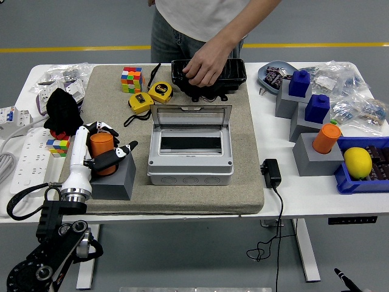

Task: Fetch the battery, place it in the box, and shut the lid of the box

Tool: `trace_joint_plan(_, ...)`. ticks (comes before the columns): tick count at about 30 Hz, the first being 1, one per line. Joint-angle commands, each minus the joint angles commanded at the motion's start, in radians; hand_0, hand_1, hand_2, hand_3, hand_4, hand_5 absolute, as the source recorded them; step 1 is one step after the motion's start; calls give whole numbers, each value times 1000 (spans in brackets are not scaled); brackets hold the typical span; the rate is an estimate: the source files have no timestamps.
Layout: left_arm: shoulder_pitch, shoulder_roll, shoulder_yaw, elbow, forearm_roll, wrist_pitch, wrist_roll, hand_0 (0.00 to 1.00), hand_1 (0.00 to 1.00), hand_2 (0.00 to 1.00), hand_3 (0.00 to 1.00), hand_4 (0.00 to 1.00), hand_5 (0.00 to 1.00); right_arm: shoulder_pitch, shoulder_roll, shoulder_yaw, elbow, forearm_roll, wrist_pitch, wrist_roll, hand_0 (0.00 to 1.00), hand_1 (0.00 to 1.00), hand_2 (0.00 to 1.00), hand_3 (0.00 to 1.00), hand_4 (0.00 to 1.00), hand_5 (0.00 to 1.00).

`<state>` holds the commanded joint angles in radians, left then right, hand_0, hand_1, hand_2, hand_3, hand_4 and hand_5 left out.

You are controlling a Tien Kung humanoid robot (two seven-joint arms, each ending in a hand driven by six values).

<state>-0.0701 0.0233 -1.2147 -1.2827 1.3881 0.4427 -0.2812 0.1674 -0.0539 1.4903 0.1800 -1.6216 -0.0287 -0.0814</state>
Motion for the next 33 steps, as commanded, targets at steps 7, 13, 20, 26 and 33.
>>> trace_joint_plan(7,-4,-1,0,-2,-5,15,-7,154,206,172,190,998,2,1,1,1,0,1,0,0,786,707,710,761,998,998)
trace_joint_plan(13,-17,-1,0,-8,3,32,-10,139,120,122,158,998,2,2,1,1,0,1,0,0,787,708,710,761,998,998)
trace_joint_plan(20,-60,11,17,-28,48,59,0,94,65,90,117,998,2,4,1,5,0,-2,0,0,786,707,710,760,998,998)
trace_joint_plan(26,-108,33,57,-54,162,69,40,50,5,59,86,998,2,4,1,7,0,-3,1,0,786,707,710,761,998,998)
trace_joint_plan(33,-197,65,147,-77,376,34,126,41,2,36,65,998,2,5,-1,10,0,-6,1,-1,786,707,710,761,998,998)
